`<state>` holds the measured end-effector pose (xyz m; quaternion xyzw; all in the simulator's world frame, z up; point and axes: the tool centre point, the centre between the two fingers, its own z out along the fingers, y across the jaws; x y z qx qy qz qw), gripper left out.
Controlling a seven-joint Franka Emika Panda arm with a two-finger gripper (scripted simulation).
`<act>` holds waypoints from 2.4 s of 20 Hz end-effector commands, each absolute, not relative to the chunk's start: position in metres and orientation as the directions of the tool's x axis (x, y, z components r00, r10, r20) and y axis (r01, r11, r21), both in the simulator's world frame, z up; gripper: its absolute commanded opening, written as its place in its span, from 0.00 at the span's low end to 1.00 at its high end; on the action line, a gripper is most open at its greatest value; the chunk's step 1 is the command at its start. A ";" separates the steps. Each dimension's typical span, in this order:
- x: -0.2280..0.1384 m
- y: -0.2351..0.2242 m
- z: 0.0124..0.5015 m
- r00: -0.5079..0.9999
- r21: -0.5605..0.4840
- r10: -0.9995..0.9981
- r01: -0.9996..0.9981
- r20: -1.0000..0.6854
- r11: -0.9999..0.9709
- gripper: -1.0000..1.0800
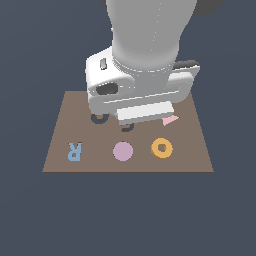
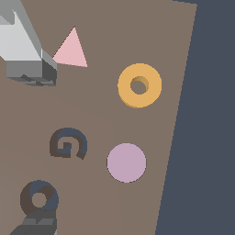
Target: Insert a designated object into the corresponding slot on a board.
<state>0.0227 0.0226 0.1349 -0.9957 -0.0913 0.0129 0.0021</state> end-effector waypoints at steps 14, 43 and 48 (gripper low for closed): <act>0.076 0.081 0.066 0.802 -0.003 0.597 0.597 -0.004 -0.802 0.96; 0.084 0.100 0.030 0.729 0.000 0.684 0.684 0.000 -0.729 0.00; 0.084 0.099 0.031 0.730 0.001 0.684 0.684 0.000 -0.730 0.00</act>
